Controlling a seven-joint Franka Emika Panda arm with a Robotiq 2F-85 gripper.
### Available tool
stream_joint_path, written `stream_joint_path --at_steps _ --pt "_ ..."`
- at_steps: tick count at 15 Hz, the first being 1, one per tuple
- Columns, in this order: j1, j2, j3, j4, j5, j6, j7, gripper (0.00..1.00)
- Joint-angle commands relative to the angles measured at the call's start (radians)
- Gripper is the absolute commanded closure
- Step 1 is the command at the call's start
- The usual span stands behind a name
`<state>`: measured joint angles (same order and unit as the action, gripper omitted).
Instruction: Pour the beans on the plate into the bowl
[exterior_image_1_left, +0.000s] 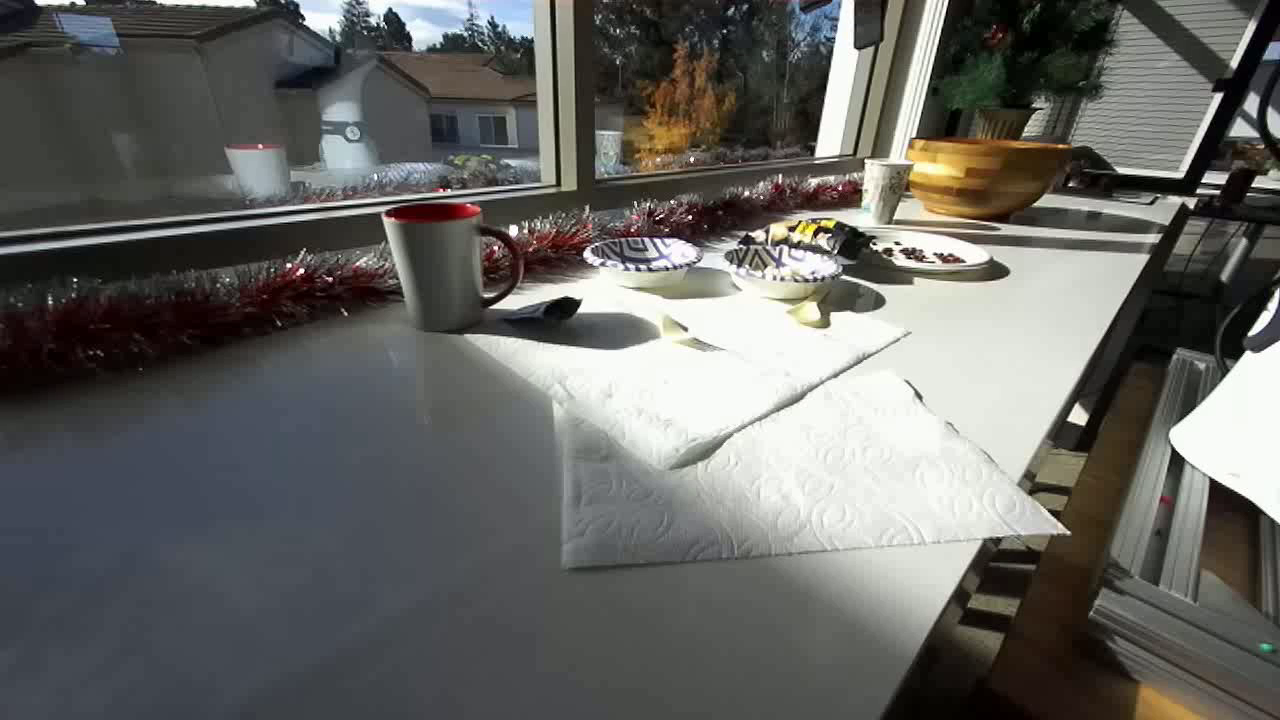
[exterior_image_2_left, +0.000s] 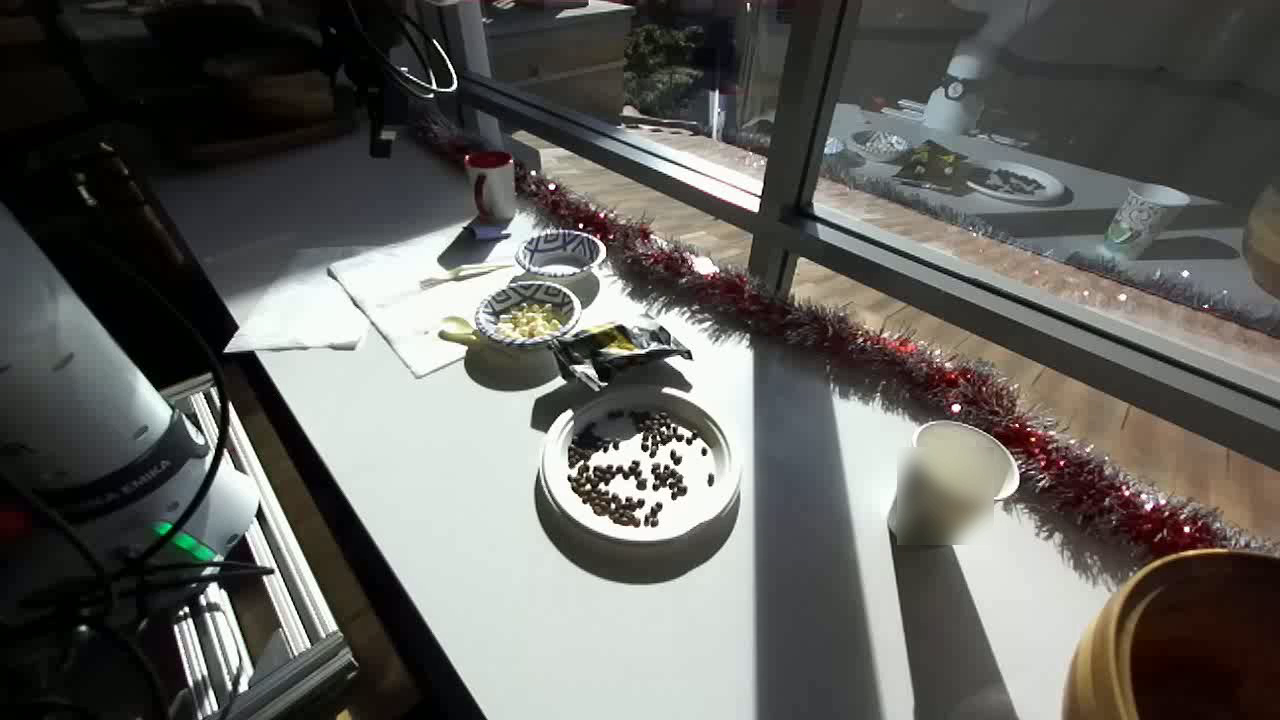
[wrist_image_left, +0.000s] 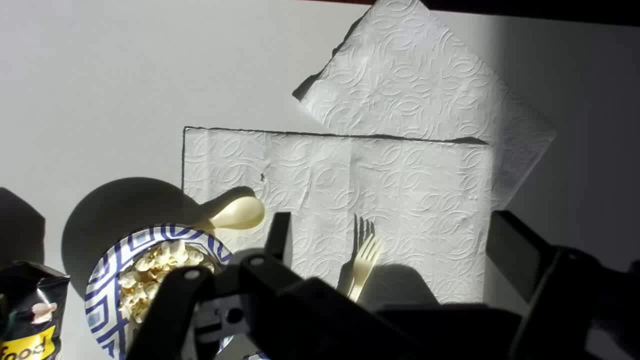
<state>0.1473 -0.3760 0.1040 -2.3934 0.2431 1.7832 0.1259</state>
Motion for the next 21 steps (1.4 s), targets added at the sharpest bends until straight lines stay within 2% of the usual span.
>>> stream_joint_path --at_steps 1,9,11,16,21 --pt "-0.011 0.0 0.01 0.001 0.003 -0.002 -0.003 0.0" --pt "-0.015 0.004 -0.003 0.003 0.003 -0.008 -0.027 0.0" --pt "-0.033 -0.015 -0.047 -0.008 0.02 -0.002 -0.101 0.0" --pt "-0.12 -0.041 -0.201 0.012 -0.013 -0.1 -0.327 0.0" --pt "-0.233 0.037 -0.38 0.081 -0.04 -0.208 -0.575 0.0"
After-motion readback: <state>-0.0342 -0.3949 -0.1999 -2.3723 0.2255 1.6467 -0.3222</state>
